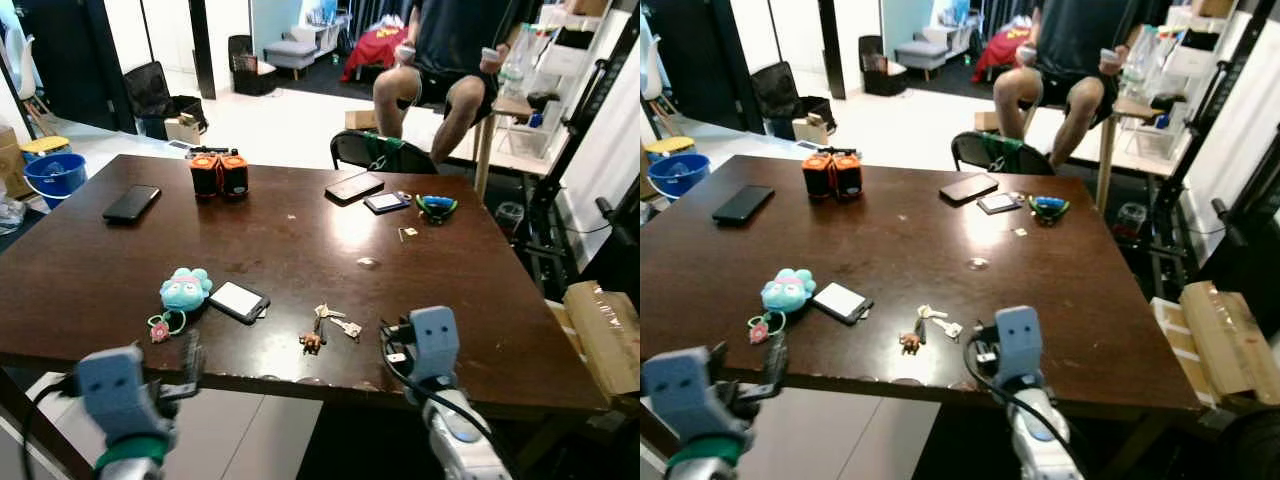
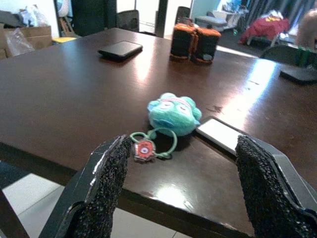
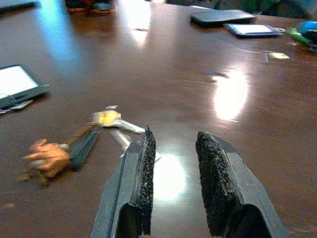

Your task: Hang keys on a hook

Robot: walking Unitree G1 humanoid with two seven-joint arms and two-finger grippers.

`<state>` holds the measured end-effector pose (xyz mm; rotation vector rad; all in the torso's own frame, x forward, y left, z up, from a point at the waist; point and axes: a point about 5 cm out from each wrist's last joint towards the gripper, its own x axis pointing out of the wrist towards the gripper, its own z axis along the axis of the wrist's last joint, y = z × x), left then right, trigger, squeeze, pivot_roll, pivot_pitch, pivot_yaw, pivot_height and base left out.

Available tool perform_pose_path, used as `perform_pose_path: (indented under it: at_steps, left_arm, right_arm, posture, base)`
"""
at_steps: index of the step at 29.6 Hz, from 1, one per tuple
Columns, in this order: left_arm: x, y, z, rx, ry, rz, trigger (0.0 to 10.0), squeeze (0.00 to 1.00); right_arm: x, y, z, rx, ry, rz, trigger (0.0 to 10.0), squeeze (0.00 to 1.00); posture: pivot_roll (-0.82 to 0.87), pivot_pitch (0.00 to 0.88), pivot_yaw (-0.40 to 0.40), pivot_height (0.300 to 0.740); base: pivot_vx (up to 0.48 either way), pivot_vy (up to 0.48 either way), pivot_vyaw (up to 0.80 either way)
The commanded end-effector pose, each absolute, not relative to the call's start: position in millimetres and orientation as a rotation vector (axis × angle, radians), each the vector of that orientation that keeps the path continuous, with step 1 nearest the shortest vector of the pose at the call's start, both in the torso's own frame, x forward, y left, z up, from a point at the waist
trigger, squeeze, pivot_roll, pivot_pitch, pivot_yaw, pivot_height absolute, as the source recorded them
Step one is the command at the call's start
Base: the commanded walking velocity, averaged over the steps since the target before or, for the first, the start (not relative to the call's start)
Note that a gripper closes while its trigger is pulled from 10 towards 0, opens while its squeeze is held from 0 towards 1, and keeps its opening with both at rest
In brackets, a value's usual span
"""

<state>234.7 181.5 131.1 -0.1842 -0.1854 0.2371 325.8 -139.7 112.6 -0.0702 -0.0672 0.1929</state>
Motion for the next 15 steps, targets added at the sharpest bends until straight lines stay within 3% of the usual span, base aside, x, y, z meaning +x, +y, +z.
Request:
perform_pose_path:
  at_steps: [1,15]
  left_arm:
    - [233,180,130,-0.22,-0.182,0.229,10.0,0.0]
    - [238,177,132,-0.186,-0.182,0.181,10.0,0.0]
  right_arm:
    - [324,-144,109,-0.066,-0.052,0.182,10.0,0.0]
    - [348,-152,117,-0.093,0.001,0.15,10.0,0.0]
  posture:
    - [-0.14,0.0,0.065,0.74]
    - [-0.14,0.009,0.068,0.74]
  base:
    - [0.0,0.0,0.0]
    - [0.0,0.0,0.0]
